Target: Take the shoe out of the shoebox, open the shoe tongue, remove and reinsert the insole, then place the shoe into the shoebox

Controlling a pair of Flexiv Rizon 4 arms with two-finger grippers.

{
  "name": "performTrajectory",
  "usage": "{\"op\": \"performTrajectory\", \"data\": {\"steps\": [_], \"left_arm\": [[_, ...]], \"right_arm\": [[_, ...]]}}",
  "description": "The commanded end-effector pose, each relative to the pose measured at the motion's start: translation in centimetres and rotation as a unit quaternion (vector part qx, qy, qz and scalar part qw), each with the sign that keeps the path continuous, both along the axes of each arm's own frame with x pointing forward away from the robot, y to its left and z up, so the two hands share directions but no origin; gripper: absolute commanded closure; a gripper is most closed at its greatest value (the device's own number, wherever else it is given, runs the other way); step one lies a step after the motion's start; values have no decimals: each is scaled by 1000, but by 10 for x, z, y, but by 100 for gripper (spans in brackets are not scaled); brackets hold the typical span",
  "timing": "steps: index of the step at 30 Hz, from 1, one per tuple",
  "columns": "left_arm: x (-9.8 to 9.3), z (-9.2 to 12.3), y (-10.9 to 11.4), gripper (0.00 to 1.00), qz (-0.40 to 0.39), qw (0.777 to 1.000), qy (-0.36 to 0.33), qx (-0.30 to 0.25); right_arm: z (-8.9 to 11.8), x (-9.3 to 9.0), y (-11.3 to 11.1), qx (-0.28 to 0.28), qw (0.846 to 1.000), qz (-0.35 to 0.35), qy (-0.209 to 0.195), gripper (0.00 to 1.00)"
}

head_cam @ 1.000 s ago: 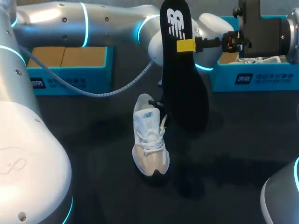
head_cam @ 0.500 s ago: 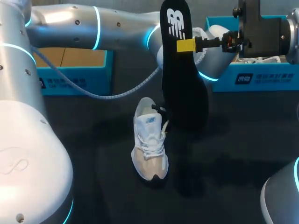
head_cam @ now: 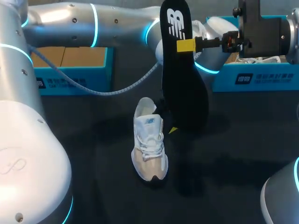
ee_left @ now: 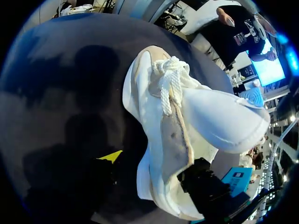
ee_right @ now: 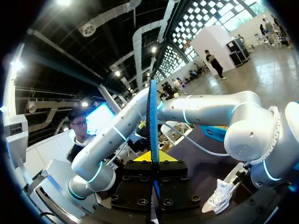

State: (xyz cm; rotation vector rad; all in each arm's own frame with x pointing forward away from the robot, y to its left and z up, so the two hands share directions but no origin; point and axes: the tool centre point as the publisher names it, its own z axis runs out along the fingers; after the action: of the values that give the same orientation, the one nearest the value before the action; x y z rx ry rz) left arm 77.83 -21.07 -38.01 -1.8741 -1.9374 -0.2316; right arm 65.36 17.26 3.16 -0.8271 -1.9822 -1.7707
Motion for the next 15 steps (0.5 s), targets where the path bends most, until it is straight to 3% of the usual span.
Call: {"op": "performTrajectory", "data": {"steps": [1, 10, 15], "left_arm": [[5, 27, 10, 0, 0, 998, -22, -53], [33, 61, 0, 0, 9, 988, -49, -147], [35, 64, -1, 0, 6, 987, -49, -152]], "right_arm": [[0, 2, 4, -1, 1000, 0, 1, 100], [0, 2, 4, -1, 1000, 0, 1, 100], [0, 2, 4, -1, 1000, 0, 1, 100]]}}
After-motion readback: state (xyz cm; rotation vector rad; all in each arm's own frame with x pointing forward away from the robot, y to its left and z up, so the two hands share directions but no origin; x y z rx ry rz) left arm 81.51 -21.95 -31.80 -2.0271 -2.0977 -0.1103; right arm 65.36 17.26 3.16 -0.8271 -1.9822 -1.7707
